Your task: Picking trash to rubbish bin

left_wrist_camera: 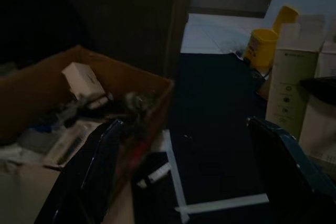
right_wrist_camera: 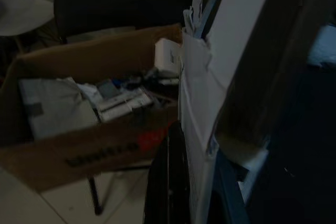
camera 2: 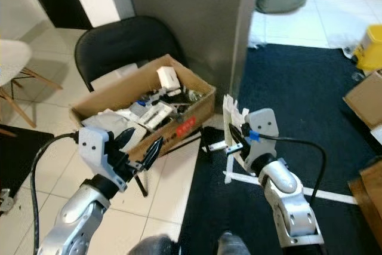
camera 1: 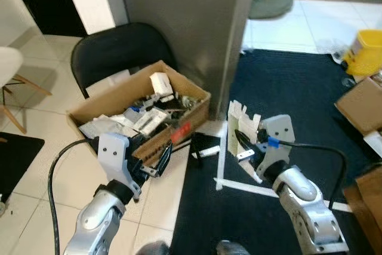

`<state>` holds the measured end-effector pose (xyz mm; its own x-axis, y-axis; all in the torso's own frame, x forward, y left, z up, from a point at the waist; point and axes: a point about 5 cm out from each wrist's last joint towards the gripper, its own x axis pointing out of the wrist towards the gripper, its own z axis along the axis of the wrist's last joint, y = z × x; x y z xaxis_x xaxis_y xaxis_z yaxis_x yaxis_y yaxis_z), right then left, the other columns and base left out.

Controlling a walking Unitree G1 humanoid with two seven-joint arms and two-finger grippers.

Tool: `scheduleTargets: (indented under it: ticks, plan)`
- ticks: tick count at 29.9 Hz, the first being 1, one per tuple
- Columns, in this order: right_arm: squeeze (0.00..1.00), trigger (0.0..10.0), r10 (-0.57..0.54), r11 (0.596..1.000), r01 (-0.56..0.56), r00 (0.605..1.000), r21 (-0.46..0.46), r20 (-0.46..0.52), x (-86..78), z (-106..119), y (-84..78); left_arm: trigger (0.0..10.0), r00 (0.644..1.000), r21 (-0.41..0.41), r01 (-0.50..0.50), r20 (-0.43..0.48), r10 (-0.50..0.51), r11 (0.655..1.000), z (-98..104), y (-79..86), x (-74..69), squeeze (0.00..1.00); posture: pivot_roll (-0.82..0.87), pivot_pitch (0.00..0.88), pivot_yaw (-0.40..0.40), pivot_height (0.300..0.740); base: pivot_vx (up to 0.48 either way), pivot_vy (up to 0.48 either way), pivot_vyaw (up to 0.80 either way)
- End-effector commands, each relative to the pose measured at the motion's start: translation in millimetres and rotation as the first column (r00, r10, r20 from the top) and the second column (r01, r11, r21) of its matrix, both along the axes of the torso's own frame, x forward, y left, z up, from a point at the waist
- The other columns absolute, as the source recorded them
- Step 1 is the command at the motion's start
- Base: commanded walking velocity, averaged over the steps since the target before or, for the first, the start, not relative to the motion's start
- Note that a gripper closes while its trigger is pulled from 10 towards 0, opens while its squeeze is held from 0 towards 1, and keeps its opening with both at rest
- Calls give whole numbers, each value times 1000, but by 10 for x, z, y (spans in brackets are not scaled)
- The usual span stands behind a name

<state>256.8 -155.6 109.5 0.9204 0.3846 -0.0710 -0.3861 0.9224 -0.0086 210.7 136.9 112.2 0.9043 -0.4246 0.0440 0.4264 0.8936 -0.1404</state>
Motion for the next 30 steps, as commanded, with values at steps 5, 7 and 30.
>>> scheduleTargets:
  ticks: [5,7,30]
  plan:
    - [0,10000,12,1000,-12,1000,1,-4,-21,-9,35,10000,1000,17,-7,-5,7,1000,-8,20,0,0,-81,56,52,740,480,0,0]
    - [0,10000,12,1000,-12,1000,1,-4,-21,-9,34,10000,1000,17,-7,-5,7,1000,-7,20,1,0,-81,56,52,740,480,0,0]
    - [0,10000,105,994,-105,994,-36,9,-50,4,93,10000,1000,6,-26,-1,26,1000,-2,22,-1,0,-76,54,44,740,181,0,374]
